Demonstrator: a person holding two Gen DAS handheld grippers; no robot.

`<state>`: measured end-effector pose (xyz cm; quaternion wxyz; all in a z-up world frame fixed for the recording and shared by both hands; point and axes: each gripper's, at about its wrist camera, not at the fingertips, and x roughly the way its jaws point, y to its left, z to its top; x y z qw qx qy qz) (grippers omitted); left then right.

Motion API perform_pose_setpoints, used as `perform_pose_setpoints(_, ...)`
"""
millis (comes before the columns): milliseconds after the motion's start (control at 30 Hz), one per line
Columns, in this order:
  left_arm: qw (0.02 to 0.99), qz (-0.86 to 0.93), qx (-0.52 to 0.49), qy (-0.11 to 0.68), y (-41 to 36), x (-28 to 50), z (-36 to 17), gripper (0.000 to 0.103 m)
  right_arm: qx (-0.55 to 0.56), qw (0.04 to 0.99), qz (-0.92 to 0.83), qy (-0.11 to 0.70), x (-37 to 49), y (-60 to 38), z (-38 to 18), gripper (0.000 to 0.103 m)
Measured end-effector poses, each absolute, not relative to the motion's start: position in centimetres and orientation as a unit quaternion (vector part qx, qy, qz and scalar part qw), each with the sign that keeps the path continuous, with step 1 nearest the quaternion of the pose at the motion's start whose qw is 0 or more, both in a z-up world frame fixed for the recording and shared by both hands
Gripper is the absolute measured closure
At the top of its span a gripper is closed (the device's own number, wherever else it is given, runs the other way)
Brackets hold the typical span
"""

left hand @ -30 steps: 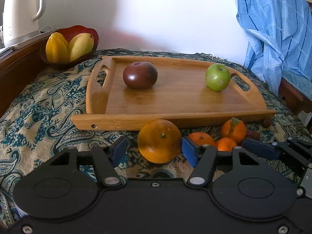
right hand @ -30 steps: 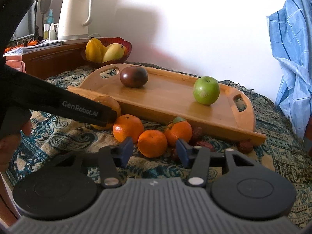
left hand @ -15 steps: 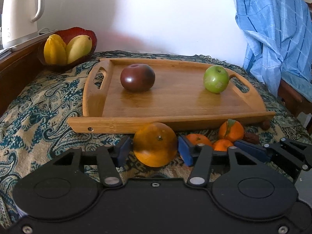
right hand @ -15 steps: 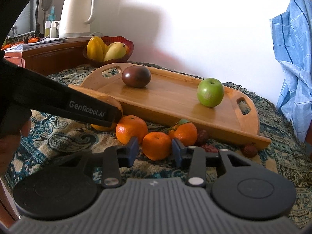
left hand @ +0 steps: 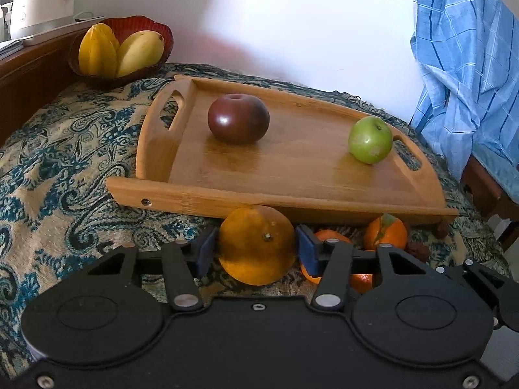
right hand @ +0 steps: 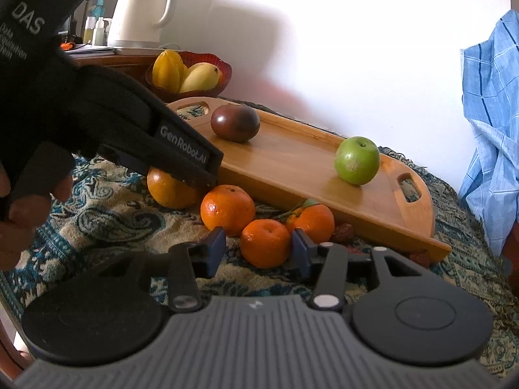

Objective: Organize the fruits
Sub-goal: 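Grasp the large orange with left tool while right tool grasps a tangerine, then carry the large orange and tangerine over the tray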

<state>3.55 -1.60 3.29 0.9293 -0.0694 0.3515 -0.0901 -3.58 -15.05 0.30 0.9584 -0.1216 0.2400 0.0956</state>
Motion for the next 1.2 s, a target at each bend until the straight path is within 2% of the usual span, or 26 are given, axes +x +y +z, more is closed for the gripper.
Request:
perform_pose_setpoints(133, 0.929, -0.088, -0.068, 0.354, -1.4, 3.3, 3.6, 0.053, -0.118, 0.960, 0.086, 0.238, -3.6, -15.3, 0.4, 0.064)
perform_pose_setpoints(633, 0.936, -0.077, -0.037, 0.341, -0.8, 2.2, 5.4, 0.053, -0.063, 0.971, 0.088, 0.215, -4.7, -16.7, 1.8, 0.064)
perform_pose_setpoints(1200, 0.942, -0.087, -0.035, 0.323, -1.0, 2.8, 7.6, 0.053, 0.064, 0.970, 0.084, 0.218, -2.9, -21.3, 4.1, 0.065)
